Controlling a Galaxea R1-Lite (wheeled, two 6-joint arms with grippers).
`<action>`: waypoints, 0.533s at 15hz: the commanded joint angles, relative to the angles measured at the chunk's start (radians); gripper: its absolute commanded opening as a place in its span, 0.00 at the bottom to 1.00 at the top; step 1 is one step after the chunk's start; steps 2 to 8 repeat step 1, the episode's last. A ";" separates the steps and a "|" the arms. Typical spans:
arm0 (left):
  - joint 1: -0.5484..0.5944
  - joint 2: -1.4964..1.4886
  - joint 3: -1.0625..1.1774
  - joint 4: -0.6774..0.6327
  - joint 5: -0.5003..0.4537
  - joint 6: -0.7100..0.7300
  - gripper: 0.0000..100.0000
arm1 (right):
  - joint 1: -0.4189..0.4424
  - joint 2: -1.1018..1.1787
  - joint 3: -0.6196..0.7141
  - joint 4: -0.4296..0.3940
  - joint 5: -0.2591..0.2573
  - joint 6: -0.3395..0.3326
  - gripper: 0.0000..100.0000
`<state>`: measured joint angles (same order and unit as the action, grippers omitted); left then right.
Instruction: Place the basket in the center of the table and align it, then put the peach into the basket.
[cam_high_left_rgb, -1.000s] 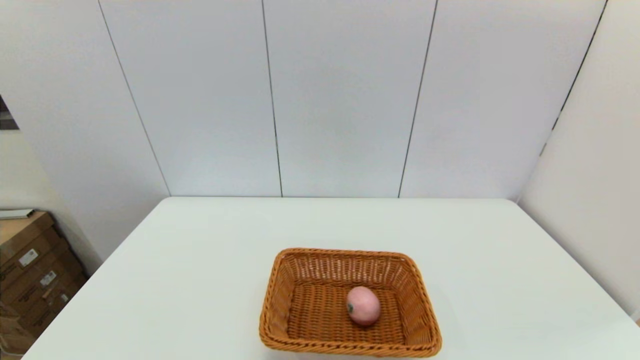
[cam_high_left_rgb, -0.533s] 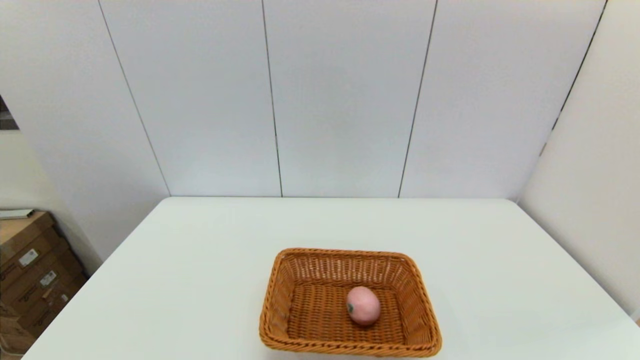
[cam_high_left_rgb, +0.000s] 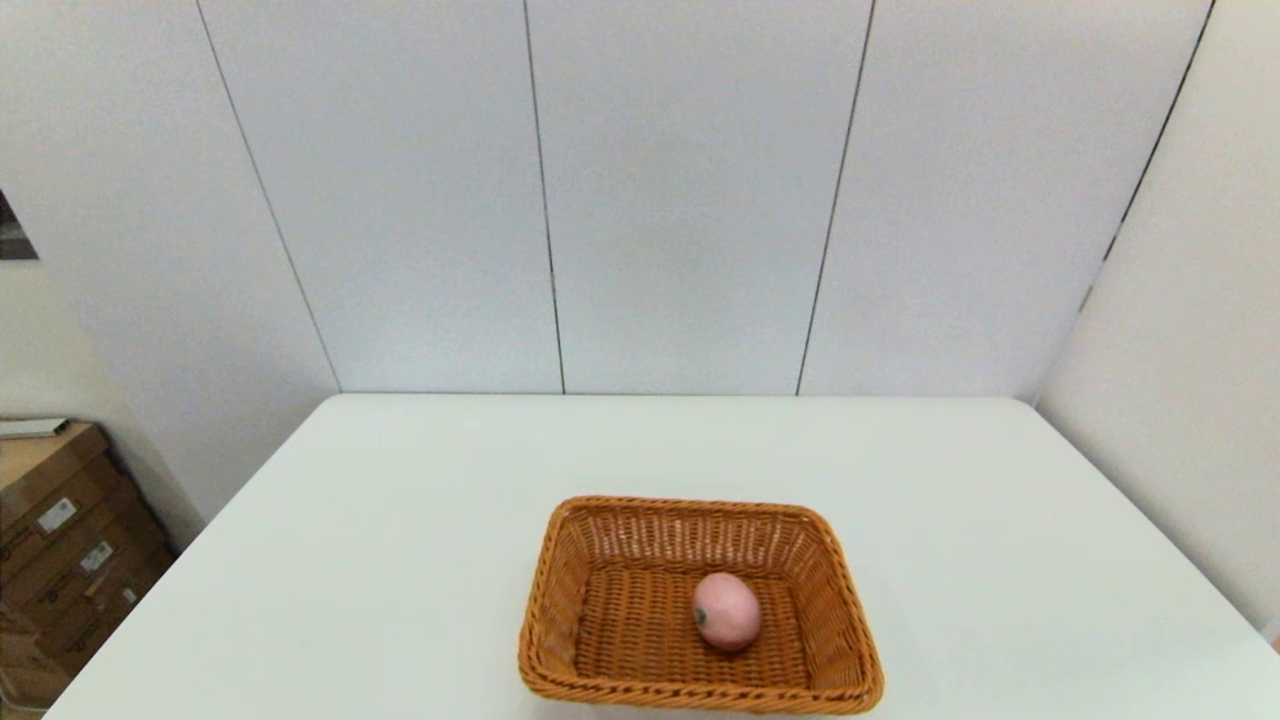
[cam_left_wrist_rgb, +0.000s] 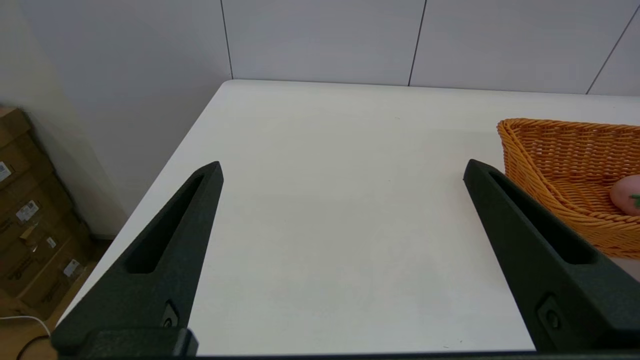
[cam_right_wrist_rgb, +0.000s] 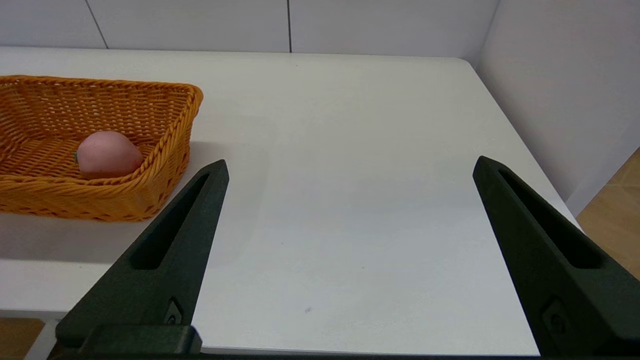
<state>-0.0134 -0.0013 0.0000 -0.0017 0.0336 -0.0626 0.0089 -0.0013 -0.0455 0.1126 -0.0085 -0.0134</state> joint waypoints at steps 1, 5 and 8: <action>0.000 0.000 0.000 0.000 0.000 -0.005 1.00 | 0.000 0.001 0.000 0.001 -0.005 0.007 1.00; 0.000 0.000 0.000 0.000 0.000 -0.005 1.00 | 0.000 0.001 0.000 0.001 -0.005 0.007 1.00; 0.000 0.000 0.000 0.000 0.000 -0.005 1.00 | 0.000 0.001 0.000 0.001 -0.005 0.007 1.00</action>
